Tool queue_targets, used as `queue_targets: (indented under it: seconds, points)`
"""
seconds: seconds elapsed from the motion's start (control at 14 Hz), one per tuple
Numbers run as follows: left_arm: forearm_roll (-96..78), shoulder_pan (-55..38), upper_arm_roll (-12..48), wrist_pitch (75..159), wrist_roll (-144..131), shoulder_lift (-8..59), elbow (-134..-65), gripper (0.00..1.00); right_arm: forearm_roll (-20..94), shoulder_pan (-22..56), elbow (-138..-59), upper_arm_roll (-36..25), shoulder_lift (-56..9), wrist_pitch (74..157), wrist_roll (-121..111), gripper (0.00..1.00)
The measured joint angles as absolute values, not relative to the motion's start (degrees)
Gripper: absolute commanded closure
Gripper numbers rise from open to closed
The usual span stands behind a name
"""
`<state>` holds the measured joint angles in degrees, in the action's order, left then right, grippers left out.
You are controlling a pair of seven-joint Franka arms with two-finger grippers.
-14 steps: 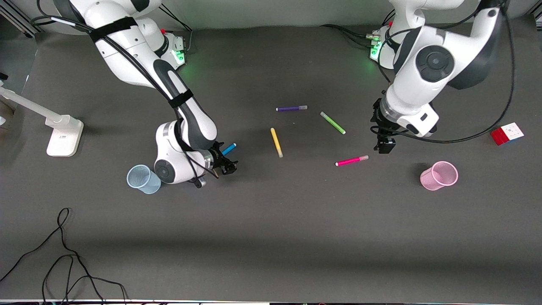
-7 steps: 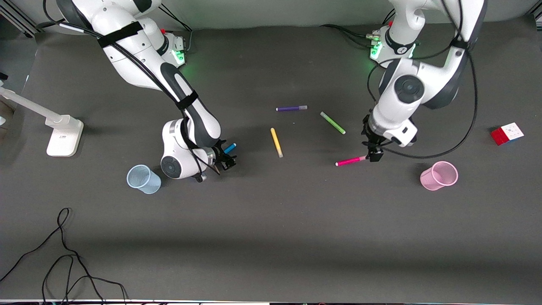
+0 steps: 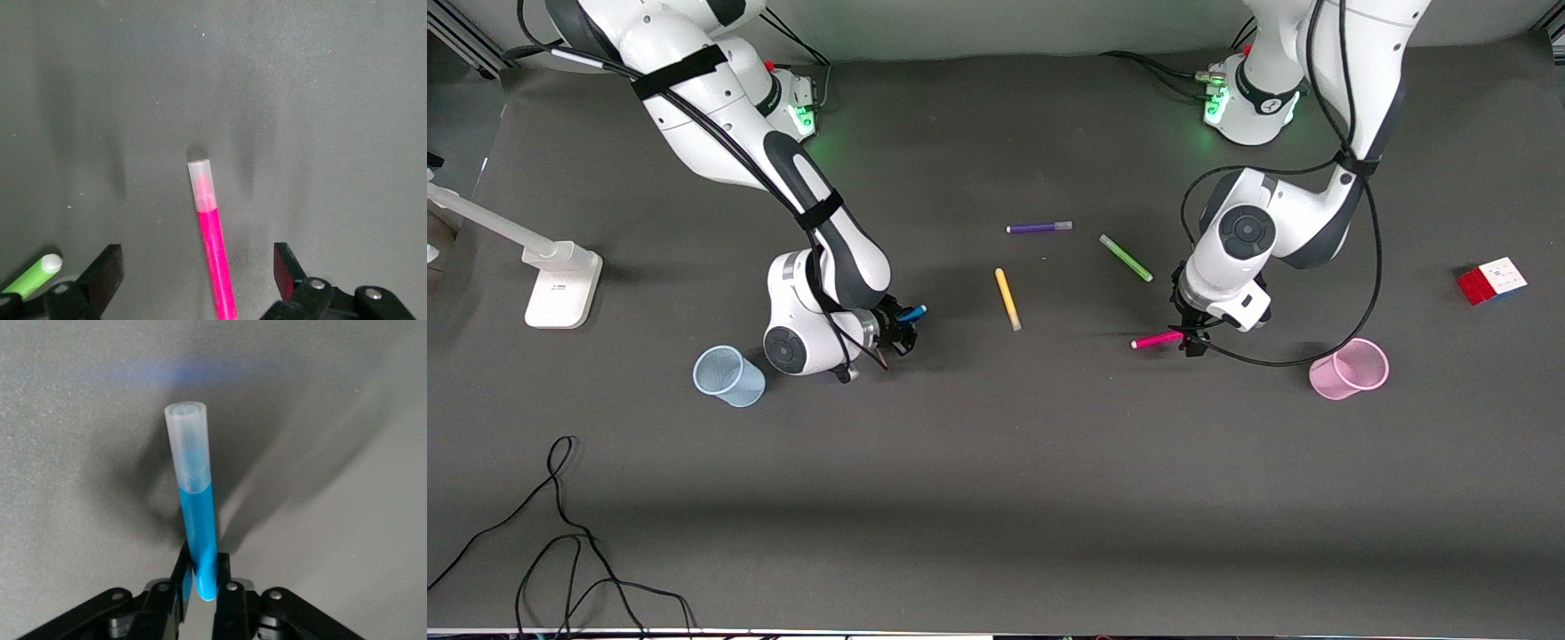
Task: Place pink and blue markers in matching cups
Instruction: 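Grasp the blue marker with the right gripper while the left gripper grasps the pink marker, then lift the blue marker with the right gripper and drop it into the blue cup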
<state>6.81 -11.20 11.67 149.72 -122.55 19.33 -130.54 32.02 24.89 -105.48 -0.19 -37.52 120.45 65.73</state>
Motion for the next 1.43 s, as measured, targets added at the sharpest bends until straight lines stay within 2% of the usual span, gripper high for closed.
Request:
queue_targets:
  seconds: [0.21,0.36,0.71,0.79,0.86,0.93,1.0,1.07,1.21,1.43]
  points:
    - [7.36,-11.2,11.66,151.73,-122.61,21.11,-130.34,0.0,32.02,24.87,-104.96,-0.4,-37.43,119.23,65.86,1.0]
    - [8.06,-11.2,11.59,152.06,-122.76,22.45,-129.83,0.0,32.02,24.87,-102.08,-1.68,-36.65,114.55,65.99,1.0]
    - [8.35,-11.2,11.57,152.58,-122.82,24.85,-128.42,0.03,32.02,24.55,-85.52,-13.01,-31.38,90.06,66.51,1.0]
    - [8.36,-11.2,11.56,152.59,-122.82,24.93,-128.4,0.2,32.04,24.11,-81.48,-15.92,-30.48,84.61,65.76,1.0]
    - [8.36,-11.21,11.56,152.59,-122.83,24.96,-128.4,0.43,32.3,22.49,-77.62,-18.04,-29.38,78.7,63.27,1.0]
    - [8.36,-11.2,11.54,152.59,-122.84,24.96,-128.39,0.61,32.94,19.5,-74.57,-18.83,-28.21,73.5,60.0,1.0]
    - [8.36,-11.2,11.54,152.59,-122.85,24.97,-128.38,0.77,33.46,15.84,-72.43,-19.03,-27.13,69.33,56.45,1.0]
    - [8.37,-11.2,11.53,152.59,-122.85,24.97,-128.38,0.88,33.65,12.58,-71.48,-19.06,-26.36,66.78,52.44,1.0]
    - [8.38,-11.2,11.51,152.73,-122.86,24.96,-128.29,0.99,33.67,8.7,-71.51,-19.05,-26.42,65.07,41.69,1.0]
    - [8.46,-11.19,11.46,152.76,-122.86,24.97,-128.0,1.0,33.67,6.61,-73.91,-19.03,-29.57,63.56,30.0,1.0]
